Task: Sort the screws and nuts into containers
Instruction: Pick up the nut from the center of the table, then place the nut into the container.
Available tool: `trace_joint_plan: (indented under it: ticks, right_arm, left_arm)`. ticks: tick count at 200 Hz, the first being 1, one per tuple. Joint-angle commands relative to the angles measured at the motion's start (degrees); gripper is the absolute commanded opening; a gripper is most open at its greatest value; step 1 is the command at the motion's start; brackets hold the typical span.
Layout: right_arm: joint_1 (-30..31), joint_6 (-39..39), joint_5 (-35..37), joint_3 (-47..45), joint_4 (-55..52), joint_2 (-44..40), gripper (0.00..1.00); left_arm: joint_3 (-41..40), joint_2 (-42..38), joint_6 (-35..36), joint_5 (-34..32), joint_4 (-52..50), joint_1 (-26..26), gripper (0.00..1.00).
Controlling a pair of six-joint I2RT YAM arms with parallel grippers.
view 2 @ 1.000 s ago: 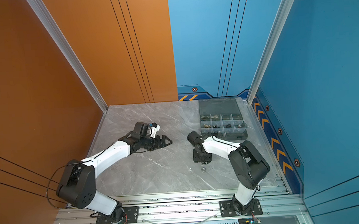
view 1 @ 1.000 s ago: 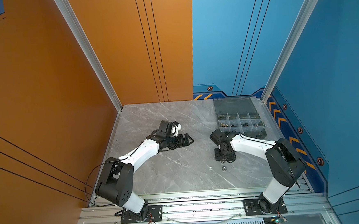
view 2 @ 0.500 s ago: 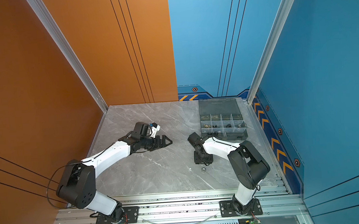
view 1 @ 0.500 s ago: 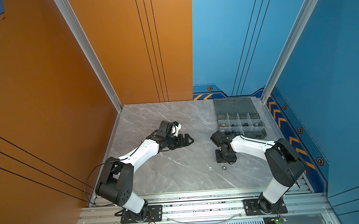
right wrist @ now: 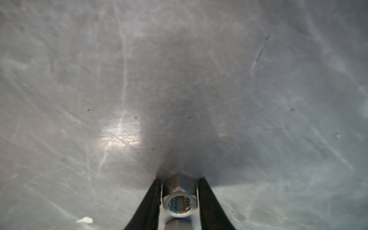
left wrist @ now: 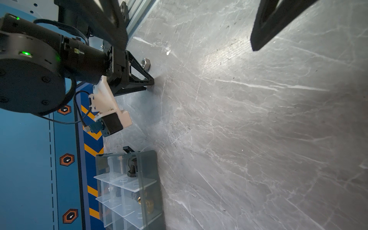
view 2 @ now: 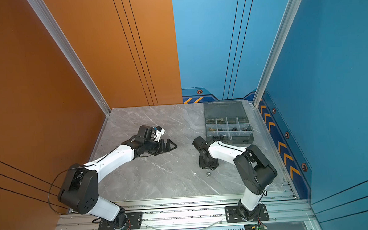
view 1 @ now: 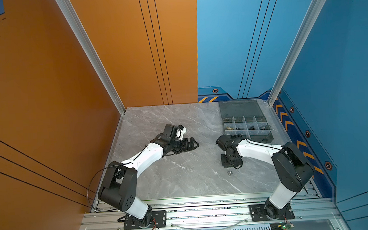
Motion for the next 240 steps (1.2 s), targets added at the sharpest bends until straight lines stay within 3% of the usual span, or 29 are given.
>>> trace_joint_plan:
  ticks: [1,57,107,170,240]
  right_arm:
    - [-0.1,-0.4,0.6,-1.5,-0.8,-1.1,0.22]
    - [-5.0,-3.7,-2.7,0.2,0.0,-7.7,0.0]
    - [-23.3,-10.5,-4.3,8.1,-1.0,-12.6,0.0]
    - [-44.0,-13.0,-3.5,21.5,3.1,-1.6,0.0]
    - [-48.8,-11.5,-3.2,31.8,7.9,13.0,0.0]
  left_arm:
    - [-0.3,0.5,-0.5,-0.9,-0.7,-0.4,0.98]
    - [-0.2,0.1,-0.5,-0.7,-0.8,-0.3,0.98]
    - [0.1,0.0,-0.9,-0.8,-0.3,-0.3,0.98]
    - [-0.5,-0.4,-1.4,-0.8,0.5,-0.5,0.98]
    - [-0.4,-0.5,-1.4,-1.1,0.3,-0.6,0.98]
